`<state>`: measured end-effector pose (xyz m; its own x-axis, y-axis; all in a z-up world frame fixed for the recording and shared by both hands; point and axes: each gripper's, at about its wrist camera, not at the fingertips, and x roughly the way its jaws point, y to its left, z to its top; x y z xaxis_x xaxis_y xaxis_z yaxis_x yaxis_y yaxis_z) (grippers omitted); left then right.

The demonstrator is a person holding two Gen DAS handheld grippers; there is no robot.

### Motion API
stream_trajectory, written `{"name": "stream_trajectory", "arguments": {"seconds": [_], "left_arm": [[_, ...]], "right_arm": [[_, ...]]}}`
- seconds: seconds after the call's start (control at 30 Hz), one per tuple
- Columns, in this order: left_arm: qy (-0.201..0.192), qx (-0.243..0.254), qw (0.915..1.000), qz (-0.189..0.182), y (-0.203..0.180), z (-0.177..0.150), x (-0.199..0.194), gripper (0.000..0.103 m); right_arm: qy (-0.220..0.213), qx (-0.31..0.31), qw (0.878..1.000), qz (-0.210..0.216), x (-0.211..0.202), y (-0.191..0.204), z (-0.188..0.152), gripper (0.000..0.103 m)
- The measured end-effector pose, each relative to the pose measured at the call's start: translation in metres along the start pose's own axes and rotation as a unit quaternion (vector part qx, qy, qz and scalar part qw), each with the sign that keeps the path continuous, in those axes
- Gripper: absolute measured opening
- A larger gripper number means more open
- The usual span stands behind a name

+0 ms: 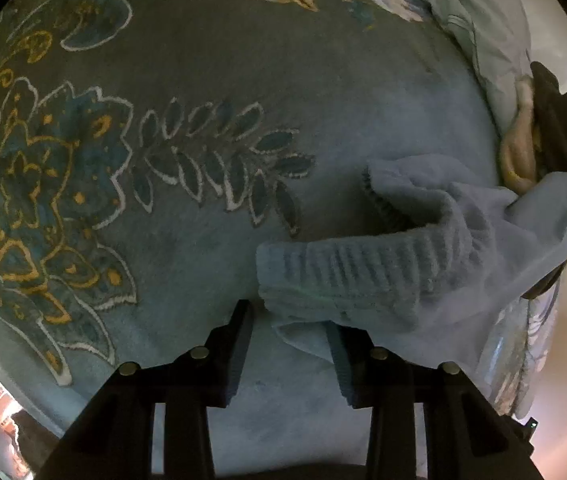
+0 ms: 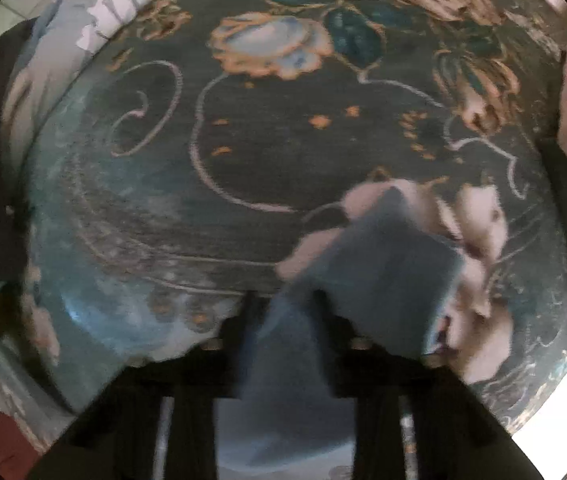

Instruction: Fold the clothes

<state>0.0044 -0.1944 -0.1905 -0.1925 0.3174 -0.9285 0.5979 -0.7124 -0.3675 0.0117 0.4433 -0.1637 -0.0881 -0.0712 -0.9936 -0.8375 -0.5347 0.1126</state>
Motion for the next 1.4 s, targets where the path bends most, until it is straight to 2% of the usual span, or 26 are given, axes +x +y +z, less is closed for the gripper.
{"name": "stream_trajectory", "arguments": {"seconds": [0.03, 0.1, 0.2, 0.27, 0.4, 0.53, 0.67, 0.73, 0.83, 0.9, 1.0, 1.1, 1.13, 1.2, 1.4], "left_arm": [[-0.001, 0.0, 1.0, -0.002, -0.001, 0.0, 0.0, 0.036], [-0.002, -0.001, 1.0, -0.005, -0.003, 0.001, -0.001, 0.022], [-0.008, -0.002, 0.9999, -0.011, -0.011, 0.004, -0.005, 0.008], [-0.024, 0.002, 0.9994, -0.023, -0.019, 0.011, -0.016, 0.005], [-0.065, 0.029, 0.9958, -0.057, -0.034, 0.02, -0.052, 0.004], [-0.107, 0.062, 0.9891, -0.079, -0.042, 0.017, -0.088, 0.003], [-0.11, 0.073, 0.9898, -0.054, -0.022, 0.007, -0.085, 0.003], [-0.098, 0.064, 0.9923, -0.041, -0.008, 0.002, -0.075, 0.003], [-0.074, 0.044, 0.996, -0.027, 0.011, -0.004, -0.056, 0.003], [-0.061, 0.04, 0.997, -0.025, 0.016, -0.007, -0.048, 0.003], [-0.056, 0.04, 0.9974, -0.024, 0.019, -0.01, -0.044, 0.003], [-0.044, 0.042, 0.9977, -0.03, 0.018, -0.009, -0.034, 0.005], [-0.041, 0.044, 0.9979, -0.026, 0.018, -0.009, -0.029, 0.007], [-0.035, 0.047, 0.9981, -0.018, 0.016, -0.007, -0.02, 0.019], [-0.026, 0.033, 0.9983, -0.04, 0.011, -0.001, -0.001, 0.029]], "right_arm": [[0.001, 0.002, 1.0, 0.004, 0.0, -0.004, 0.0, 0.01], [0.002, 0.006, 1.0, 0.013, -0.002, -0.012, 0.0, 0.005], [-0.011, 0.012, 0.997, 0.073, -0.02, -0.023, 0.002, 0.004], [-0.037, 0.006, 0.992, 0.124, -0.045, -0.026, 0.003, 0.003], [-0.099, -0.024, 0.97, 0.219, -0.107, -0.036, -0.003, 0.003], [-0.167, -0.052, 0.941, 0.289, -0.163, -0.059, -0.024, 0.003], [-0.137, -0.051, 0.959, 0.245, -0.128, -0.091, -0.045, 0.003], [-0.1, -0.006, 0.967, 0.234, -0.091, -0.119, -0.052, 0.003], [-0.053, 0.06, 0.972, 0.219, -0.043, -0.154, -0.061, 0.003], [-0.039, 0.082, 0.973, 0.211, -0.025, -0.166, -0.066, 0.003], [-0.042, 0.076, 0.975, 0.202, -0.018, -0.167, -0.066, 0.003], [-0.047, 0.099, 0.97, 0.219, -0.017, -0.172, -0.064, 0.003], [-0.046, 0.108, 0.967, 0.226, -0.015, -0.174, -0.064, 0.003], [-0.043, 0.106, 0.968, 0.225, -0.015, -0.176, -0.067, 0.003], [-0.041, 0.113, 0.964, 0.236, -0.018, -0.177, -0.07, 0.003]]}}
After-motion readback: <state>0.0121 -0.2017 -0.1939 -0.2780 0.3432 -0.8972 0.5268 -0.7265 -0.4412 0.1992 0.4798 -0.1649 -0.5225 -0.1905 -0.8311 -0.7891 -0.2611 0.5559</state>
